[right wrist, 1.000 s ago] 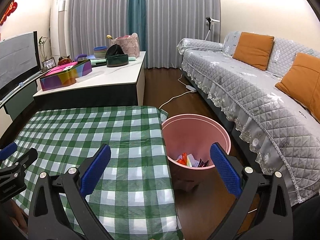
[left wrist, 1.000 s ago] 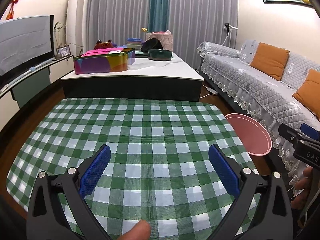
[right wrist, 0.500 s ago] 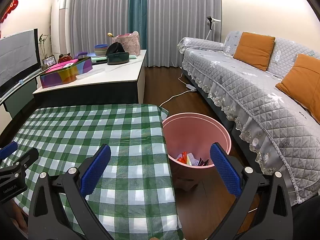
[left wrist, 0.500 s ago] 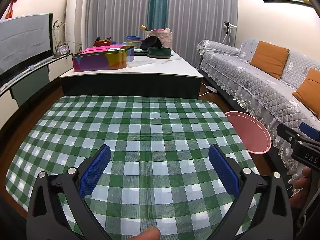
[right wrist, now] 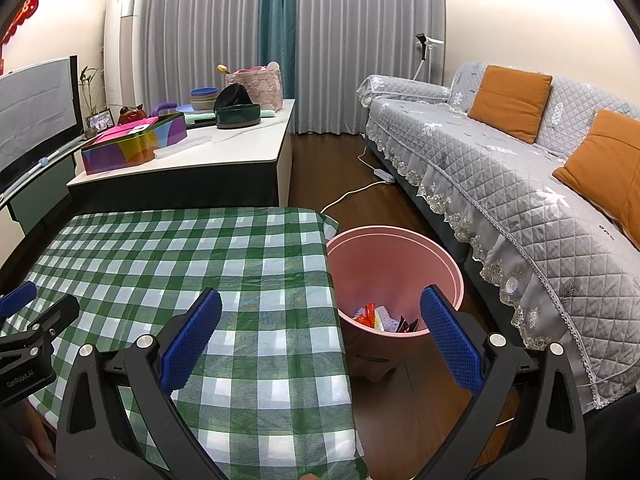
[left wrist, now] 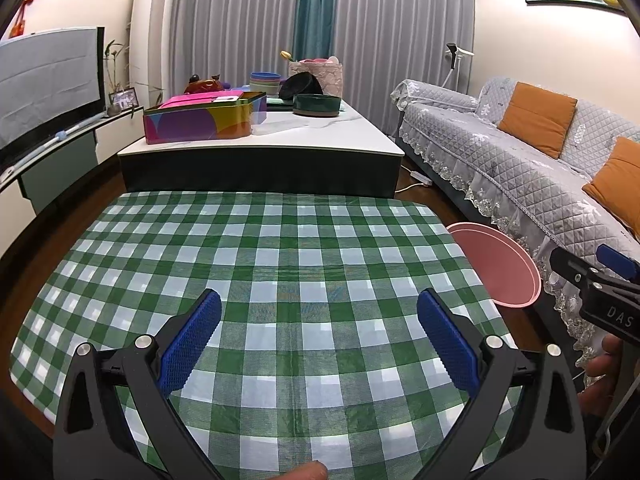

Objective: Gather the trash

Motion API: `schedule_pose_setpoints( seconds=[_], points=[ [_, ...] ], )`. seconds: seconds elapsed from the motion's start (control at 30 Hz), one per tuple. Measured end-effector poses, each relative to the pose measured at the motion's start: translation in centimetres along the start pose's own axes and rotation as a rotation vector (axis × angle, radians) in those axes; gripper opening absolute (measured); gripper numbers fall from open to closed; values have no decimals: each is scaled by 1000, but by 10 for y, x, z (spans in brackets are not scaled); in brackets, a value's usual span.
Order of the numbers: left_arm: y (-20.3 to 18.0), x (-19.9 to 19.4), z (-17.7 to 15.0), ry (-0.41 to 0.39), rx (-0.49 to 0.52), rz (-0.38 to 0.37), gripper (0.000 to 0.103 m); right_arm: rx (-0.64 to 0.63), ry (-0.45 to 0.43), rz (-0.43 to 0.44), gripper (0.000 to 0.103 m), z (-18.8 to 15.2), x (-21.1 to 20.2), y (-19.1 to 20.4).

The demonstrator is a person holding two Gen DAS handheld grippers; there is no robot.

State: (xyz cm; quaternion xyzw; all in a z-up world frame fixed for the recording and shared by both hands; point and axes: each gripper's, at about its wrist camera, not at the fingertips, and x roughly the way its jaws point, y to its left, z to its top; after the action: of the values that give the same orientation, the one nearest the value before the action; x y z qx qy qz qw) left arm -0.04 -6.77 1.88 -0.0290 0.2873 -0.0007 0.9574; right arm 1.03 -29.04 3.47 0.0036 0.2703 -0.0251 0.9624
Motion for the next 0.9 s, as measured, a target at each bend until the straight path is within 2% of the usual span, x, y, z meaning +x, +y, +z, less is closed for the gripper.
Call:
schedule_pose_setpoints(
  seconds=[0.9],
  points=[
    [-4, -1, -1, -2, 7, -5, 95, -5, 2, 2, 98, -1, 0, 4]
  ],
)
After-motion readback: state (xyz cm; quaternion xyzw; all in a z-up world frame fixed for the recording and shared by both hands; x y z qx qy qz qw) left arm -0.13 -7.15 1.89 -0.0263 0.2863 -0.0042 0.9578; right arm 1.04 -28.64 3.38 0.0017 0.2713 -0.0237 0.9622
